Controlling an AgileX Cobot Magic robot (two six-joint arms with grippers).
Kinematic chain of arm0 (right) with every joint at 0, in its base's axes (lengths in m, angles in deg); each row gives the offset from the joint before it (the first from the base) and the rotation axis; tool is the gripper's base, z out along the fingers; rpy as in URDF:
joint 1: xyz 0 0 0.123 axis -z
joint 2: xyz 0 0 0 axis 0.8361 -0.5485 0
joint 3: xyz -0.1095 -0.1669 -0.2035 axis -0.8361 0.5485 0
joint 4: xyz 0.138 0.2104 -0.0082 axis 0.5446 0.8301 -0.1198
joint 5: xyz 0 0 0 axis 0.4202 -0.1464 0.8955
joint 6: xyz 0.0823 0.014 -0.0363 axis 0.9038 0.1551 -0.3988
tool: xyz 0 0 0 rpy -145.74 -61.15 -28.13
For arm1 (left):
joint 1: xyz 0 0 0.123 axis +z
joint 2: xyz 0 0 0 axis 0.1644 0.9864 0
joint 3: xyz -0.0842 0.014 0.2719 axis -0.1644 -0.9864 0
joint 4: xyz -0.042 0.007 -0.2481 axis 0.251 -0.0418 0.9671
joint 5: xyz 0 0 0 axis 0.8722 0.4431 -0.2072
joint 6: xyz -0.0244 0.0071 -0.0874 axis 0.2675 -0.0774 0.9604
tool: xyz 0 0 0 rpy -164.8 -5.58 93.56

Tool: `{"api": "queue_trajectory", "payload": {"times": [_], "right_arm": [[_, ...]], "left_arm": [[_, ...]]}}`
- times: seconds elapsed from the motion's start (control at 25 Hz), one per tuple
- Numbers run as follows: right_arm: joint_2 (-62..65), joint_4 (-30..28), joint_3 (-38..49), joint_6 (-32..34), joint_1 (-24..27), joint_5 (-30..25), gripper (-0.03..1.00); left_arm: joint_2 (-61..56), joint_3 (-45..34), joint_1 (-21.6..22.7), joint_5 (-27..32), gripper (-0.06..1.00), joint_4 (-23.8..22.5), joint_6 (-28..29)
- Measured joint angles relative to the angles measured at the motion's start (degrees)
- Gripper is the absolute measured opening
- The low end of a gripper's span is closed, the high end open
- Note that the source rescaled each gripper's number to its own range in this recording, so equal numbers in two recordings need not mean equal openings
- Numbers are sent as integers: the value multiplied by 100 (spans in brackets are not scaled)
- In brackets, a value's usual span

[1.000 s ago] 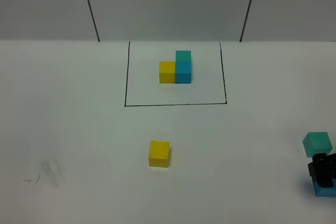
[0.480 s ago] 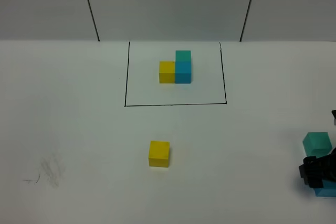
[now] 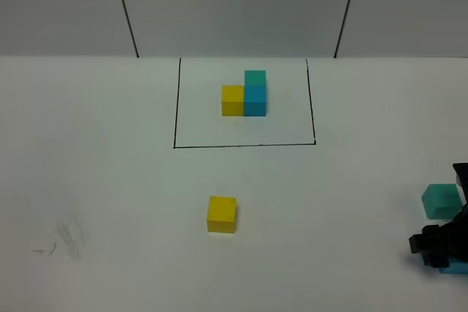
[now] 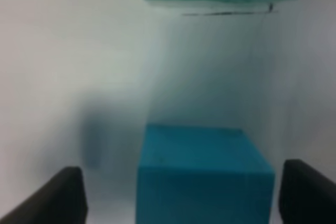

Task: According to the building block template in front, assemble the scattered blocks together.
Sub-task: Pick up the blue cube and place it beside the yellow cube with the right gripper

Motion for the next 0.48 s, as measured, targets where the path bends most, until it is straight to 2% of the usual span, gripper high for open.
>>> {"api": "queue_trajectory", "payload": {"times": [0.08,0.12,0.48], "right_arm": [[0,-1,0,-7,0,6,5],[0,12,0,-7,0,13,0],[216,68,0,-22,0,-62,1]], "left_arm": [[0,0,0,0,42,0,0],[0,0,0,0,42,0,0],[0,0,0,0,42,0,0]]}}
